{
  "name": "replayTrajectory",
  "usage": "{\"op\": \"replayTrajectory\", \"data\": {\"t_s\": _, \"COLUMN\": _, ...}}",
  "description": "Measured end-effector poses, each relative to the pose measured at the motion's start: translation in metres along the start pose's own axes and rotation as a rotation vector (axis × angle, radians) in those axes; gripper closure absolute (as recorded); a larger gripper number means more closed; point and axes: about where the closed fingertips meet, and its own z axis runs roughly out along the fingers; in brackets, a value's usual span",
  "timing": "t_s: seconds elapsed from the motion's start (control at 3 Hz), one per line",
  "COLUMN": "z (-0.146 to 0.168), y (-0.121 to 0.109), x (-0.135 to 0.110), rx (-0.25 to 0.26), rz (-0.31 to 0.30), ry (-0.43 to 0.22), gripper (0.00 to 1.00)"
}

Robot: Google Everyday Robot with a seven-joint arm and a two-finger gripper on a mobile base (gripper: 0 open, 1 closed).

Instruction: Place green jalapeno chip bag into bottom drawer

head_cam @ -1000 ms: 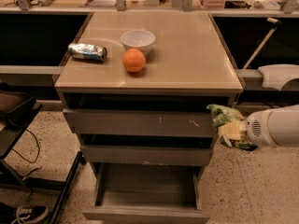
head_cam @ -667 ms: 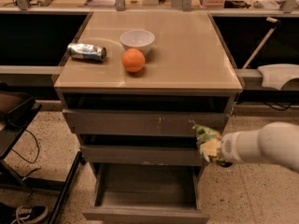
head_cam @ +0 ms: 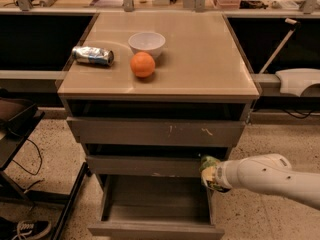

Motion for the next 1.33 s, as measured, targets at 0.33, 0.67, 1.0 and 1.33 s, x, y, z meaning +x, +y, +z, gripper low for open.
{"op": "replayTrajectory", "data": {"t_s": 0.33, "z": 0.013, "y": 0.016, "x": -0.015, "rx": -0.010, "rz": 0.039, "ry": -0.016, "gripper": 1.00}}
{"op": "replayTrajectory", "data": {"t_s": 0.67, "z": 0.032, "y": -0.004, "x": 0.014, "rx": -0.035, "rz": 0.077, "ry": -0.021, "gripper": 1.00}}
{"op": "replayTrajectory", "data": {"t_s": 1.0, "z": 0.085, "y": -0.027, "x": 0.043, "rx": -0.084, "rz": 0.203, "ry": -0.052, "gripper": 1.00}}
{"op": "replayTrajectory", "data": {"t_s": 1.33, "z": 0.137, "y": -0.037, "x": 0.045, "rx": -0.163, "rz": 0.365, "ry": -0.108, "gripper": 1.00}}
